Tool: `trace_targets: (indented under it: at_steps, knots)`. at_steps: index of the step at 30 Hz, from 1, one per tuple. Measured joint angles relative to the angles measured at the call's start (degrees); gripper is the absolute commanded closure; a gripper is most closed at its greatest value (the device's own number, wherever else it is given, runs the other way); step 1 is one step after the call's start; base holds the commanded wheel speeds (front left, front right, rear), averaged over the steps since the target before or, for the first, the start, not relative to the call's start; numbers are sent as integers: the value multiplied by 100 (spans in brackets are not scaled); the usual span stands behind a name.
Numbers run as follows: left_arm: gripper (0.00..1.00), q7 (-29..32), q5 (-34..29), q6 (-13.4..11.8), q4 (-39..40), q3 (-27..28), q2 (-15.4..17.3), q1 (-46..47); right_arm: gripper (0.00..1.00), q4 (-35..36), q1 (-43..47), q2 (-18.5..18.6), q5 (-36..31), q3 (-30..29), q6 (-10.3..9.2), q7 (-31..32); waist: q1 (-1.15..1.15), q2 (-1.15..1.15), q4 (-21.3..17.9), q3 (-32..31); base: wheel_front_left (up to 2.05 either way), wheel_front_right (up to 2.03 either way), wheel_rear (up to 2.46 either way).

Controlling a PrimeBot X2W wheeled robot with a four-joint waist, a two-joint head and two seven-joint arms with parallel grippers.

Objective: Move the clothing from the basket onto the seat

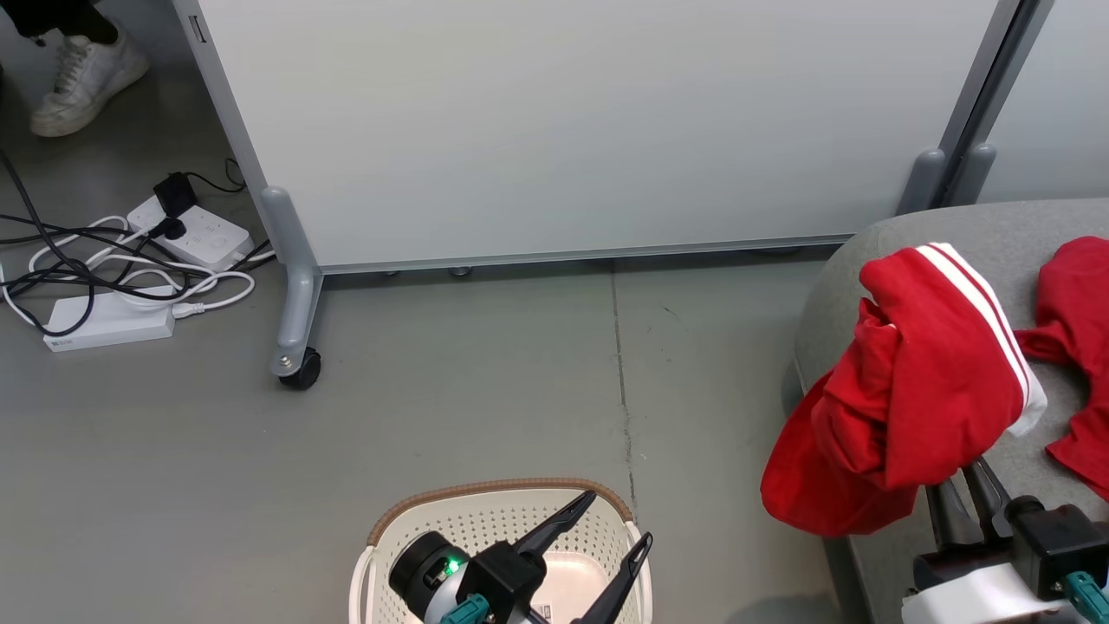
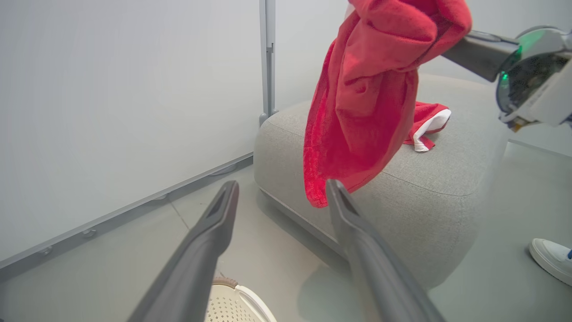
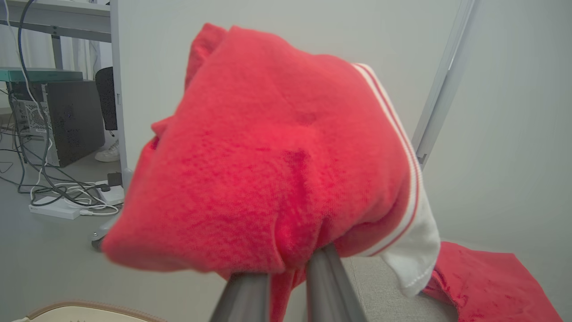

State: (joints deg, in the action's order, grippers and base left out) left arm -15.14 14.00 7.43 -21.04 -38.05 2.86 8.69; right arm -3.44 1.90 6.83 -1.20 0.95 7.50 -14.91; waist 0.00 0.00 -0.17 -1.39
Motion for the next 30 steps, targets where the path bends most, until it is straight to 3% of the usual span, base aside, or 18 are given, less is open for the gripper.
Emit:
trace_targets:
  at_steps: [30]
  knots:
    - [0,0,90,0,-55,65,-4,-9,100,-137,57,-80,283,-12,0,0,0,0,-75,48,0,0,0]
